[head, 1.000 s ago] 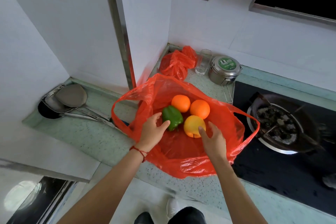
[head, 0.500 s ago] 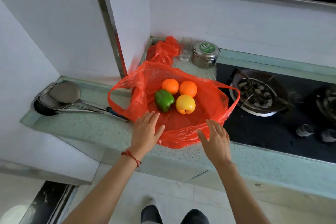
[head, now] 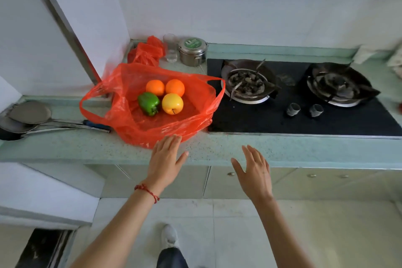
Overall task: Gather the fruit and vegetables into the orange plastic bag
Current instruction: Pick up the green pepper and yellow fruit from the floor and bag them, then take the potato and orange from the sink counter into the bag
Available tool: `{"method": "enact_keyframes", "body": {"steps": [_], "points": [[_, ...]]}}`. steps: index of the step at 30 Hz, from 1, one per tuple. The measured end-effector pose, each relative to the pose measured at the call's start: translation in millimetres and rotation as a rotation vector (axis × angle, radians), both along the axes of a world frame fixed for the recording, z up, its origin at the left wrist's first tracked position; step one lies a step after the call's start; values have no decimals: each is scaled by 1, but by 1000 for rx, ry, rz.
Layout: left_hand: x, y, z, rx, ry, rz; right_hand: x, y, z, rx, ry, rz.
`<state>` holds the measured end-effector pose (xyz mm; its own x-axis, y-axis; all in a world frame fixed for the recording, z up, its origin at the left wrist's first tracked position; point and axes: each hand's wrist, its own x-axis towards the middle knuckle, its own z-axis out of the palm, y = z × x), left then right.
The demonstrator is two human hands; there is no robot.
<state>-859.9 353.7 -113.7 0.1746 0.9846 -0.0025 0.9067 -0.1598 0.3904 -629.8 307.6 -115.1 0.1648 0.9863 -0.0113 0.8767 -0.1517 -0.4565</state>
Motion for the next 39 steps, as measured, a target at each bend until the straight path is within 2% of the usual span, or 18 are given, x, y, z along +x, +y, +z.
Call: {"method": "enact_keyframes", "body": {"steps": [10,19,29,39], "points": [[99,-19,7,32,23,-333,70,-83,4,45,-5,-314],[198,-15,10,19,41,-783,110,-145,6,46,3,-764],[284,-52,-3,10,57,-1243,105,-238,-9,12,-26,-1242],[334,-128,-17,17,-7,-1531,79,-323,-17,-18,-24,-1563]]}}
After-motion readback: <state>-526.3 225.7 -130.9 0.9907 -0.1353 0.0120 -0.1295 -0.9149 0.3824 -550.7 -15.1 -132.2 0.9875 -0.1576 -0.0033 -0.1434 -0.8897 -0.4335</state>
